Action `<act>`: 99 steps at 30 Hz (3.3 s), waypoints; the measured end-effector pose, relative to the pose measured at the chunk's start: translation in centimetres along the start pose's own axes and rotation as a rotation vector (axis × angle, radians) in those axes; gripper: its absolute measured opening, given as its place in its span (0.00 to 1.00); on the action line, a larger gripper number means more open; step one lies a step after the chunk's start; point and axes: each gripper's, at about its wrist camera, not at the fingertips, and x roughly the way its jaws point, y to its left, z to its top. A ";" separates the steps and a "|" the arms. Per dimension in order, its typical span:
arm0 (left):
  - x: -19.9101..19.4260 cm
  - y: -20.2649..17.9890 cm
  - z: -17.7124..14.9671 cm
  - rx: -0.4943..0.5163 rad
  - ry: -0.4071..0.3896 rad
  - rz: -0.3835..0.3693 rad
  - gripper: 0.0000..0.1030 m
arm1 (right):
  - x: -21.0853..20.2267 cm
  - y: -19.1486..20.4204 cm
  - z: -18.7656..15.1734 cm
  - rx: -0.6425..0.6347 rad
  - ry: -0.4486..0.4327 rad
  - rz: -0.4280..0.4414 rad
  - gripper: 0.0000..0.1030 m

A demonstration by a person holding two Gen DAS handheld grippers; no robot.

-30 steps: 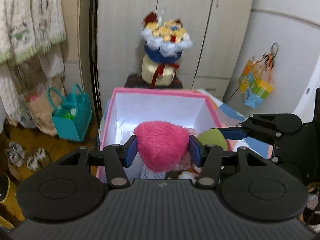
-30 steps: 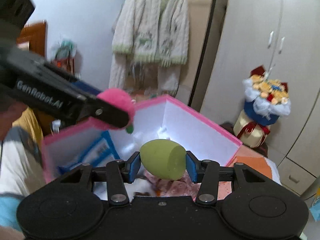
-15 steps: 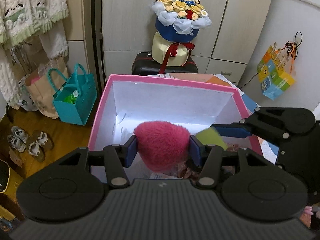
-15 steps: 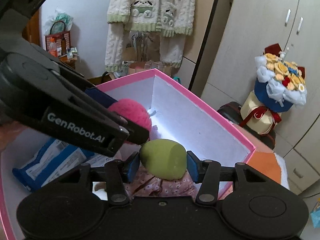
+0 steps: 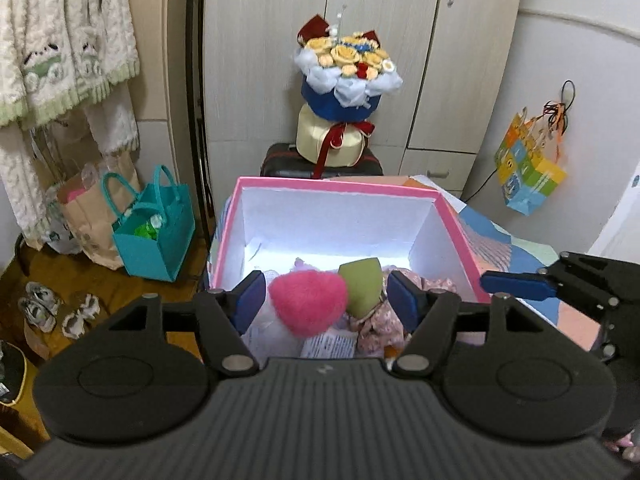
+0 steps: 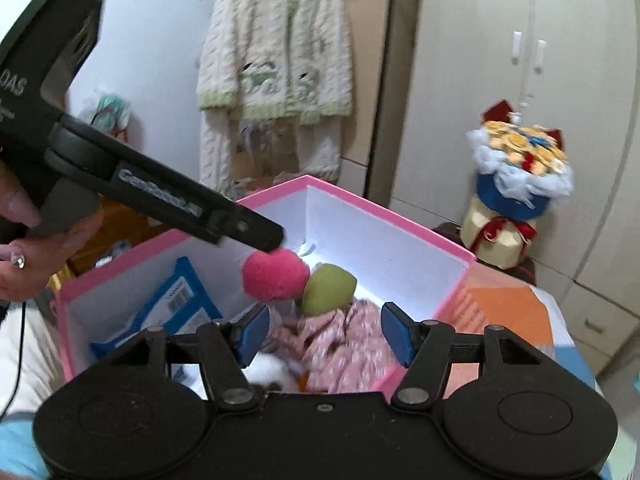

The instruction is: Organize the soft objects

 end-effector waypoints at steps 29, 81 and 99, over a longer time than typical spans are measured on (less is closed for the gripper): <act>-12.0 -5.4 -7.9 0.190 -0.137 -0.077 0.92 | -13.1 2.6 -5.8 0.213 -0.088 -0.261 0.74; -12.4 -11.6 -14.9 0.112 -0.131 0.149 1.00 | -19.5 4.0 -12.4 0.353 -0.078 -0.573 1.00; -13.2 -12.6 -16.5 0.145 -0.169 0.147 1.00 | -21.5 6.0 -13.5 0.305 -0.107 -0.603 1.00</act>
